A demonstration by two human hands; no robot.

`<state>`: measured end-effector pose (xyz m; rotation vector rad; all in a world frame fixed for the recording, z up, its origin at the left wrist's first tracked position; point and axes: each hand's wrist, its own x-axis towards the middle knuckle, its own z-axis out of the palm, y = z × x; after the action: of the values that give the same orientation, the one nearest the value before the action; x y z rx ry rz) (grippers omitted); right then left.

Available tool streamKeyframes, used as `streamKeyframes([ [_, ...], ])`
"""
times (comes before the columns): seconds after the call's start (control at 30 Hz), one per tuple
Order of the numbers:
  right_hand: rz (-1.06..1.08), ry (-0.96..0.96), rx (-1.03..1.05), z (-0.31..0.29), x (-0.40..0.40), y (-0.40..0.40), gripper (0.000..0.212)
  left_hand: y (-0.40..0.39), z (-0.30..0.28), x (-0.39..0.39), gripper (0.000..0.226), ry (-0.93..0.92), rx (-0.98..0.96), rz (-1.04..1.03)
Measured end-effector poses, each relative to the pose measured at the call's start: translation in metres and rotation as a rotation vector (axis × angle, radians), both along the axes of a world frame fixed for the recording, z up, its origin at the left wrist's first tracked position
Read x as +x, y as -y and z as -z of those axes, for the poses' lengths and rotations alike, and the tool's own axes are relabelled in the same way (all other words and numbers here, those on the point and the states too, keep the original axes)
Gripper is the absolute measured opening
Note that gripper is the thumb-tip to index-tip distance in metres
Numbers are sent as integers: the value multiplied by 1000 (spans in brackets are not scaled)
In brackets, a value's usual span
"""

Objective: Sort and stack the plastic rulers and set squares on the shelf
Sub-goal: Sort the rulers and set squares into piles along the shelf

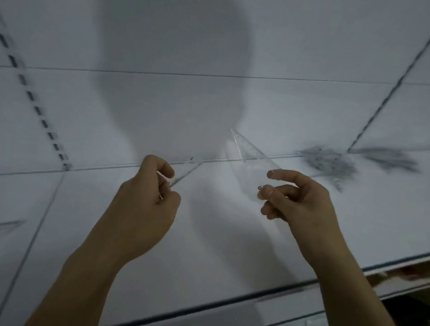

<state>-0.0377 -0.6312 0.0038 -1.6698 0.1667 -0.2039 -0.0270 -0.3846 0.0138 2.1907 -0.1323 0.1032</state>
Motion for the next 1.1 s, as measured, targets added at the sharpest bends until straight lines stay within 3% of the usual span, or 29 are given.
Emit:
streamKeyframes([
  [0.17,161,44,29,13,-6,135,16,128,6,15,18,15,39,75],
  [0.4,153,6,-30,27,1,320,14,323,11,34,25,185,103,216],
  [0.53,164,13,-154,27,17,391,17,396,6,53,25,253,84,238],
  [0.8,105,-13,-531,21,120,469,11,463,21,110,29,315,226,242],
  [1.1,263,6,-523,32,153,488,25,511,32,163,21,319,320,318],
])
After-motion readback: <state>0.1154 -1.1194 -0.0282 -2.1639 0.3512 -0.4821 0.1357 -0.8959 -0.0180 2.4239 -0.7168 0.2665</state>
